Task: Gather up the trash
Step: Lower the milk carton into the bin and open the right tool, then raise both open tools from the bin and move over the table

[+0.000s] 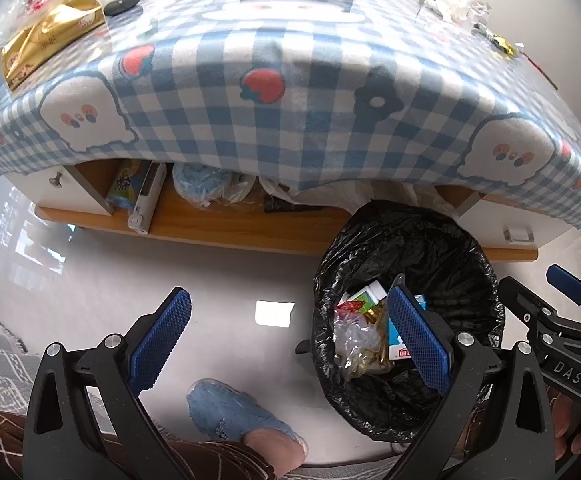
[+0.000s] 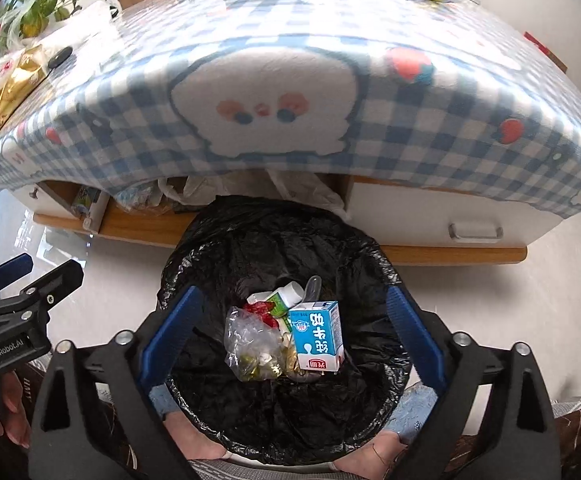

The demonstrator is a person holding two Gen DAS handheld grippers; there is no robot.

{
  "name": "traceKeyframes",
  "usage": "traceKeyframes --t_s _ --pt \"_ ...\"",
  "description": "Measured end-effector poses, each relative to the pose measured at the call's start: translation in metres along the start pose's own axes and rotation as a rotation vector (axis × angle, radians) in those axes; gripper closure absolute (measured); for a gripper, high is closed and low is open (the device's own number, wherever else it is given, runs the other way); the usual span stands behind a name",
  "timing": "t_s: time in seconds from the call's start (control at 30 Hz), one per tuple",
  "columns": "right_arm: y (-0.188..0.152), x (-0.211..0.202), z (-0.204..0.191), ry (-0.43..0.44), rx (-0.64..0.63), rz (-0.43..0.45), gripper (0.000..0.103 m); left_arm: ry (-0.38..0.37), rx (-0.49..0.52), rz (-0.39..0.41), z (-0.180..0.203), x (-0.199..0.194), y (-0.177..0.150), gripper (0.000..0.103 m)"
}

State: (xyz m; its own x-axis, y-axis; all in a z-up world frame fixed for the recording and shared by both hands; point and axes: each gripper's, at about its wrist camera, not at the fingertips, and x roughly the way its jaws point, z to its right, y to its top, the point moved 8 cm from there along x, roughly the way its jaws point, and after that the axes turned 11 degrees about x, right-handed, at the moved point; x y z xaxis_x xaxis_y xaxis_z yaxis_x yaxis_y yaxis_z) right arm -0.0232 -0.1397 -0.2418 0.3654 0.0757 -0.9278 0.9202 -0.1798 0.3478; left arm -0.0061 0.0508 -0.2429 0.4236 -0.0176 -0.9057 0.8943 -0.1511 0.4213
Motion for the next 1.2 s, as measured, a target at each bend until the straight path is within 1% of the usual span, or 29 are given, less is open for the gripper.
traceKeyframes --t_s 0.13,0.5,0.83,1.2 --pt "0.005 -0.01 0.009 0.001 0.014 0.02 0.008 -0.008 0.005 0.02 0.004 -0.009 0.004 0.006" --pt "0.021 -0.049 0.031 -0.015 0.029 0.104 0.008 -0.021 0.01 0.076 0.013 -0.041 0.015 0.006" --pt "0.032 -0.087 0.042 -0.038 0.036 0.155 0.008 -0.021 0.04 0.124 0.025 -0.075 0.021 0.006" --pt "0.05 -0.137 0.06 -0.025 0.053 0.219 0.008 -0.04 0.071 0.182 0.051 -0.118 0.038 0.006"
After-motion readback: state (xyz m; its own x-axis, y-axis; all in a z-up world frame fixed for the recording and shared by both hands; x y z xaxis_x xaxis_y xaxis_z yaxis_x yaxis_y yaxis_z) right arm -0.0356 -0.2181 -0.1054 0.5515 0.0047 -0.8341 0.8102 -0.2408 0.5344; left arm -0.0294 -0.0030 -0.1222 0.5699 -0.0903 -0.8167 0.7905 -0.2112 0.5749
